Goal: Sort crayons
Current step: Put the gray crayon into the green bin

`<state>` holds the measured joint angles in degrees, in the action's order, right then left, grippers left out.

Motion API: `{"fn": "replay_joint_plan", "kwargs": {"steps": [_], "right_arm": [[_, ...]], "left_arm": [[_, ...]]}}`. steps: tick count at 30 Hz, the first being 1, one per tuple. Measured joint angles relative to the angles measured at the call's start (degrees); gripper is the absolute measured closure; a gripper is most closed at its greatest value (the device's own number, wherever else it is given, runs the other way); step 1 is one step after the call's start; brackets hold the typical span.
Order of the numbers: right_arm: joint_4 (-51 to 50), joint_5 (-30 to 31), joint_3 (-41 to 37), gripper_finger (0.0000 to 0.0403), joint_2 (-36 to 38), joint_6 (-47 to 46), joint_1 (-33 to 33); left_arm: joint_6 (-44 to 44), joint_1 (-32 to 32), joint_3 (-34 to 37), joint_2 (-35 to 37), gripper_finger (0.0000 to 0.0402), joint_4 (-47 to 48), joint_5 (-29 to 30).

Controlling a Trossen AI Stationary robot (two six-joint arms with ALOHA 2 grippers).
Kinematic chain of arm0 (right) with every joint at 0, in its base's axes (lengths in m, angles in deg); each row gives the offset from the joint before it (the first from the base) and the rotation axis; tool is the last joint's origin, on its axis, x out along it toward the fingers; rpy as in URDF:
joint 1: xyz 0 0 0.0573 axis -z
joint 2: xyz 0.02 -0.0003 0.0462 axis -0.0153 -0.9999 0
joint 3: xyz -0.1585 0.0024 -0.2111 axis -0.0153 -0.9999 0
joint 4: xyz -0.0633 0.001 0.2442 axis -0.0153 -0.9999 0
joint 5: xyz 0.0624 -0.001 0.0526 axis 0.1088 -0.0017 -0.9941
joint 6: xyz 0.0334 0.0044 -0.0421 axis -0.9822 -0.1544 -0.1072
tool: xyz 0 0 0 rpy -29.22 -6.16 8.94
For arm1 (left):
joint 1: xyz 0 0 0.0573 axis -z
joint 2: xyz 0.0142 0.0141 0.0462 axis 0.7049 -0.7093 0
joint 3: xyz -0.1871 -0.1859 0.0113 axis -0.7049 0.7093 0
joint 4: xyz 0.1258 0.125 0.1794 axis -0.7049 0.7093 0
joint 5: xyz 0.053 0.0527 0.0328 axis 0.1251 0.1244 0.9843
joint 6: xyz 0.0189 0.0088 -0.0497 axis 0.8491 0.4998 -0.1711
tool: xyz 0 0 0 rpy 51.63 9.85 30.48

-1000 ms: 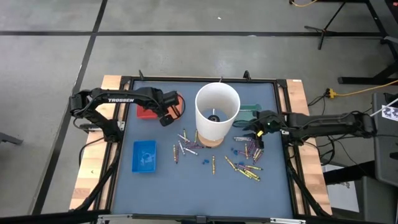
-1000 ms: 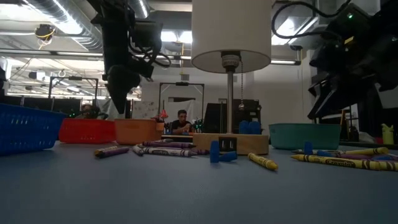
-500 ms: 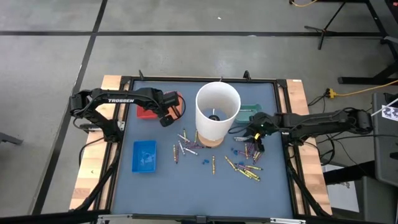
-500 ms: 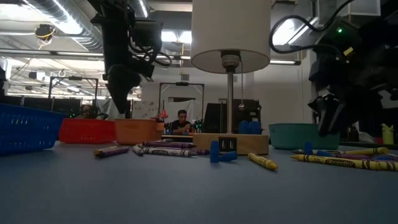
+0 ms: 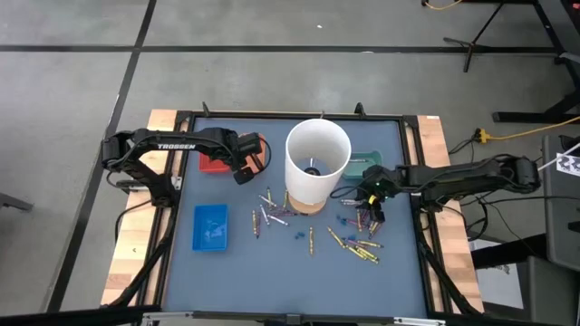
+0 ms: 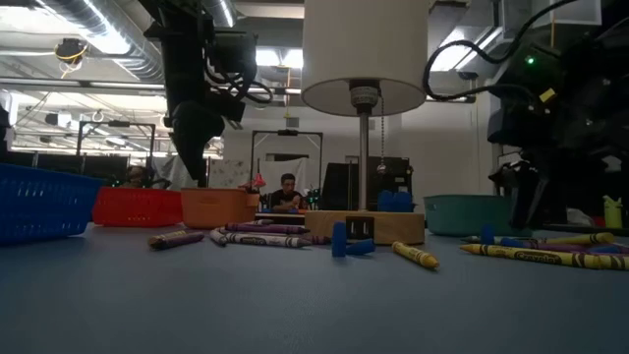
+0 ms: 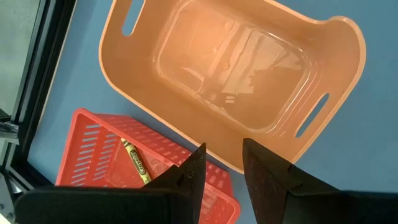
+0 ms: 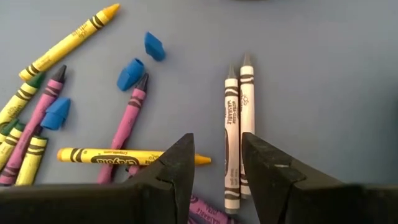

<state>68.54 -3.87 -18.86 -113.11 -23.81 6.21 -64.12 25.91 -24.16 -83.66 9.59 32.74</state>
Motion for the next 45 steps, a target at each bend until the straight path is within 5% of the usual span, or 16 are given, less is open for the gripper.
{"fn": "replay_joint_plan", "kwargs": {"steps": [22,37,45], "right_arm": [[2.38,2.1,0.04,0.0272,-5.86,0.04,0.0],[2.33,3.33,0.04,0.0375,-5.84,0.0,0.02],[2.37,3.06,0.04,0.0382,-5.84,-0.01,0.07]], "left_arm": [[0.0,-0.01,0.0,0.0,0.0312,0.01,0.0],[0.0,-0.02,0.0,0.0,0.0312,0.0,0.0],[0.0,-0.02,0.0,0.0,0.0312,0.0,0.02]]}}
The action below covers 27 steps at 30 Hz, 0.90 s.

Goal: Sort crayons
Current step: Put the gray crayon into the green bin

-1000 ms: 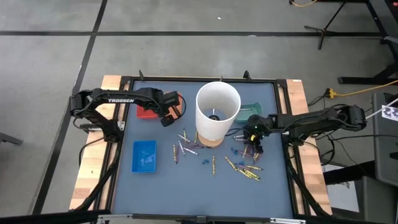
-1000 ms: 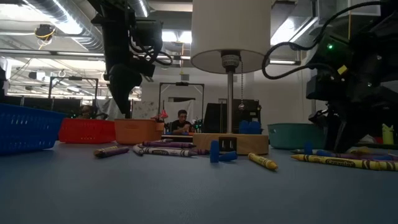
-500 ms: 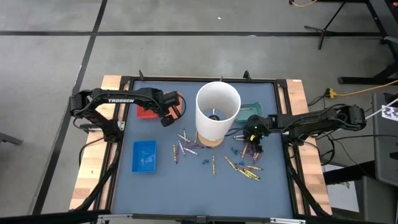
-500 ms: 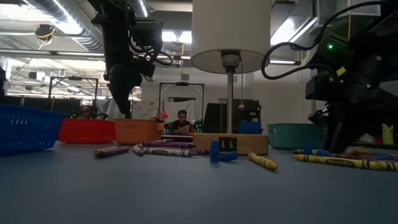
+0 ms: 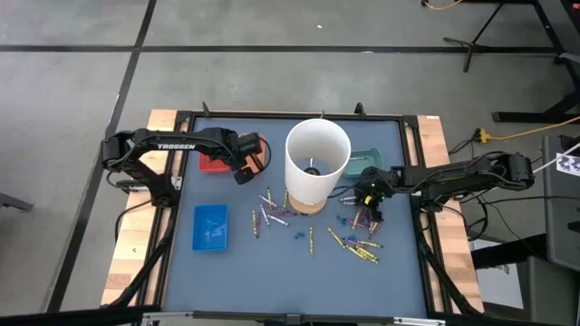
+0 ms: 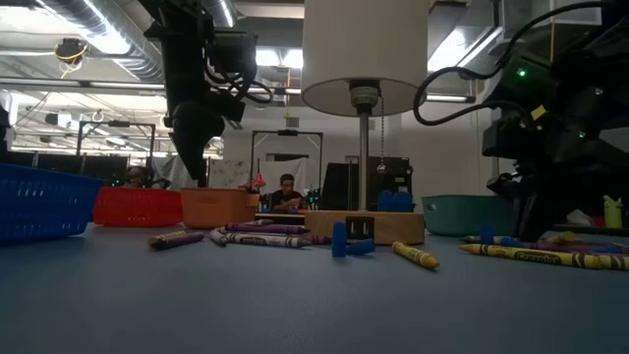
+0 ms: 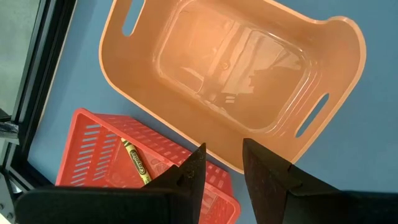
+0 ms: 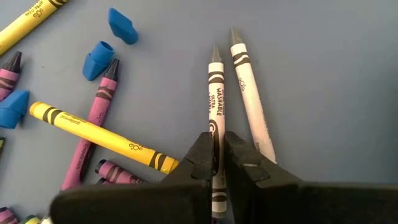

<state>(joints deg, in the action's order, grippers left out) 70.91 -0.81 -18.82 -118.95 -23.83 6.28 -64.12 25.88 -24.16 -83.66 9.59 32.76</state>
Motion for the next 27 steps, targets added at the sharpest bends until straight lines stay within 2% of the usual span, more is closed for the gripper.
{"fn": "replay_joint_plan", "kwargs": {"steps": [9,15,19,27], "right_arm": [[-1.21,-0.04,0.71,0.0378,0.15,0.01,0.0],[-10.6,0.39,7.05,0.0378,0.08,0.04,-0.02],[-18.59,3.15,12.23,0.0378,0.09,0.45,-0.07],[-27.72,8.04,20.24,0.0378,0.15,0.69,-0.04]], "left_arm": [[0.0,0.01,0.0,0.0,0.0312,0.0,-0.02],[0.0,0.0,0.0,0.0,0.0312,0.02,-0.02],[-0.01,0.0,0.0,0.0,0.0312,0.01,-0.02],[-0.17,0.01,0.0,0.0,0.0312,0.02,-0.02]]}}
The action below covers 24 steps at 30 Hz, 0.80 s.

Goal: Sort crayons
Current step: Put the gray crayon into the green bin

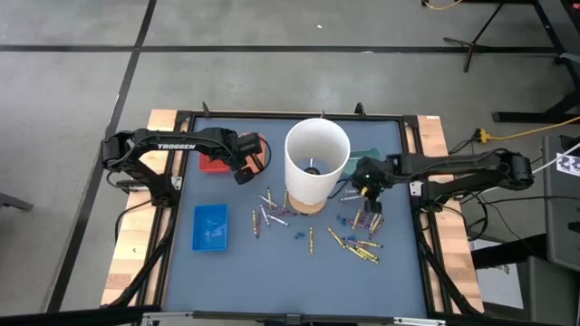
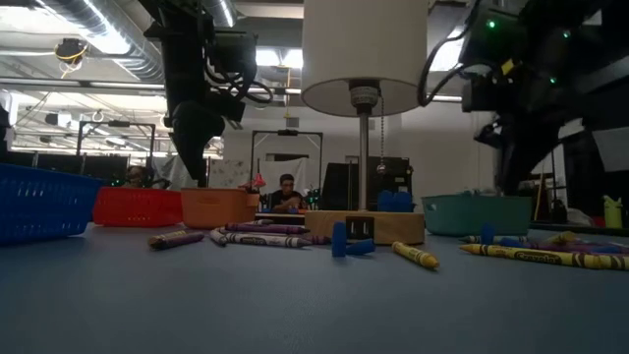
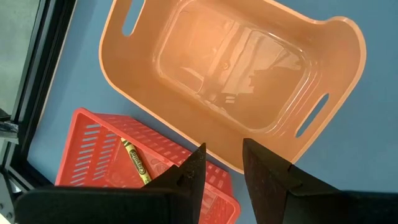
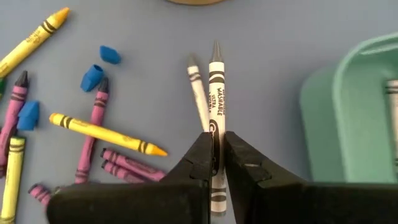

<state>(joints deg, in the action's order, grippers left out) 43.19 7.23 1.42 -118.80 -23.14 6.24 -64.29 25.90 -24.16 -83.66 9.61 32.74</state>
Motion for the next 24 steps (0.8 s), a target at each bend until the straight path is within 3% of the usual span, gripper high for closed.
{"fn": "replay_joint_plan", "kwargs": {"steps": [6,17,24], "right_arm": [[-8.43,4.37,4.45,0.0378,0.02,0.0,0.01],[-16.48,24.13,6.21,0.0378,0.07,0.01,0.05],[-19.26,26.06,6.22,0.0378,0.07,0.0,0.07]], "left_arm": [[0.0,-0.01,0.0,0.0,0.0312,0.01,-0.02],[0.0,-0.01,0.0,0.0,0.0312,0.01,-0.02],[0.0,0.0,0.0,0.0,0.0312,0.0,-0.02]]}}
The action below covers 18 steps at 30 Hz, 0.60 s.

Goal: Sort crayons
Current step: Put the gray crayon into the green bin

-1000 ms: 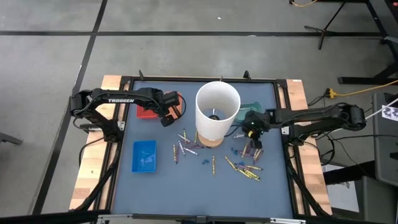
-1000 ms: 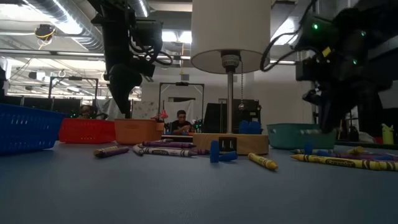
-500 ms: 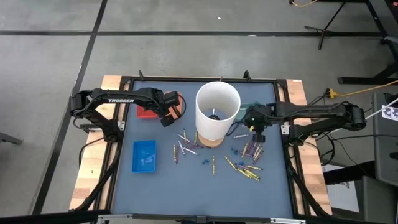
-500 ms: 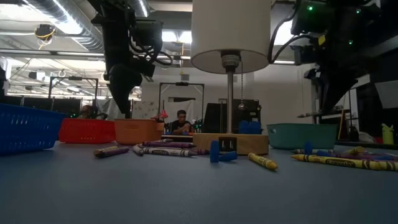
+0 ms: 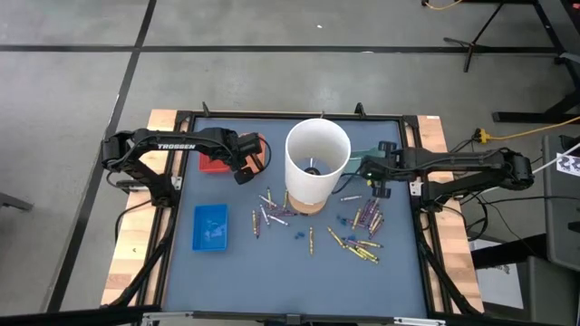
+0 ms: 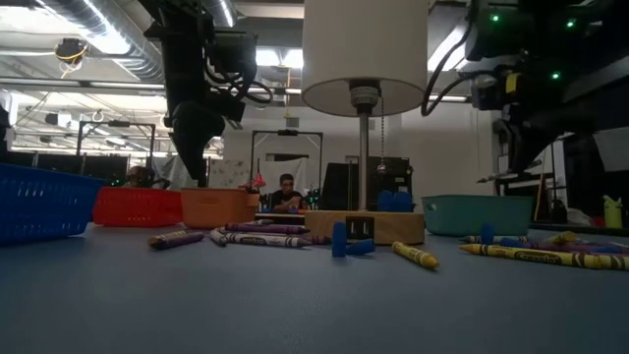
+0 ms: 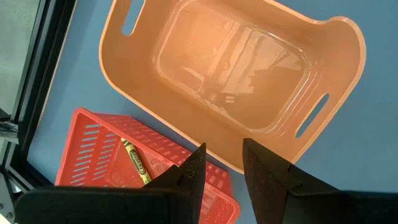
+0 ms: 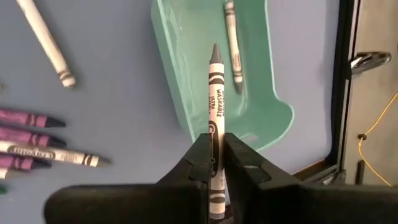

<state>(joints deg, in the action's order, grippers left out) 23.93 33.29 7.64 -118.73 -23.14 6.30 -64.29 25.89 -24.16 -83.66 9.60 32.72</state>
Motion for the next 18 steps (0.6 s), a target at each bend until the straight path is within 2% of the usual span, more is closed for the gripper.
{"fn": "replay_joint_plan", "kwargs": {"steps": [8,18], "right_arm": [[-4.11,0.02,-0.01,0.0378,0.0,0.71,0.0],[-3.58,0.02,-0.01,0.0378,0.0,2.78,0.0]], "left_arm": [[0.0,0.0,0.0,0.0,0.0312,0.01,0.0],[0.0,0.01,0.0,0.0,0.0312,0.01,0.0]]}}
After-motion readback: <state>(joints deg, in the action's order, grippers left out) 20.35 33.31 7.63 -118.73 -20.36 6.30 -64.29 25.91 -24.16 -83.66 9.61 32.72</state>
